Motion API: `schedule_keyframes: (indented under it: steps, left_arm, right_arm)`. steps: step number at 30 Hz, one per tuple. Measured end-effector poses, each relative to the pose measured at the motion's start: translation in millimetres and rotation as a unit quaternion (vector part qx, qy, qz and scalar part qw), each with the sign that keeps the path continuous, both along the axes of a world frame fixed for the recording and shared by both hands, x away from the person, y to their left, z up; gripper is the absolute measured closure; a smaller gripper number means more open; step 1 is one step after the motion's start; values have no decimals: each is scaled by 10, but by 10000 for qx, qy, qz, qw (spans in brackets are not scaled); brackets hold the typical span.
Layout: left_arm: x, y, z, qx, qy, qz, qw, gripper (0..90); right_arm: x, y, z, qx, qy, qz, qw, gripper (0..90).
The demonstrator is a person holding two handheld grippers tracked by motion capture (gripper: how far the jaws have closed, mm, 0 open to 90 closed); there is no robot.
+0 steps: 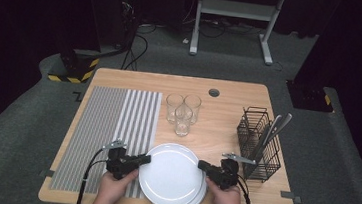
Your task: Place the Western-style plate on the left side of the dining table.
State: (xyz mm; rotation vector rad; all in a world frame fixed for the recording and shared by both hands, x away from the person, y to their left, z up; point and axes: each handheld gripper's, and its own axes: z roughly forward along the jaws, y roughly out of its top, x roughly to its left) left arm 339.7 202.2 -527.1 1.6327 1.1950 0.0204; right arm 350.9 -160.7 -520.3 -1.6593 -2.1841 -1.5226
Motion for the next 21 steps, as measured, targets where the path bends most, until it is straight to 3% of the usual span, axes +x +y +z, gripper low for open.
schedule_keyframes:
  steps: [7,10,21]
  left_arm:
    - [50,-22,-37,-41,-20,61,10000,780]
    - [77,-23,-56,-56,-20,80,10000,777]
    - [109,-31,-96,-43,19,104,9999,766]
  right_arm:
    - [67,3,25,-85,-106,-65,9999,836]
    - [114,30,61,-270,-176,-70,9995,835]
    - [257,100,102,-547,-201,-164,9982,827]
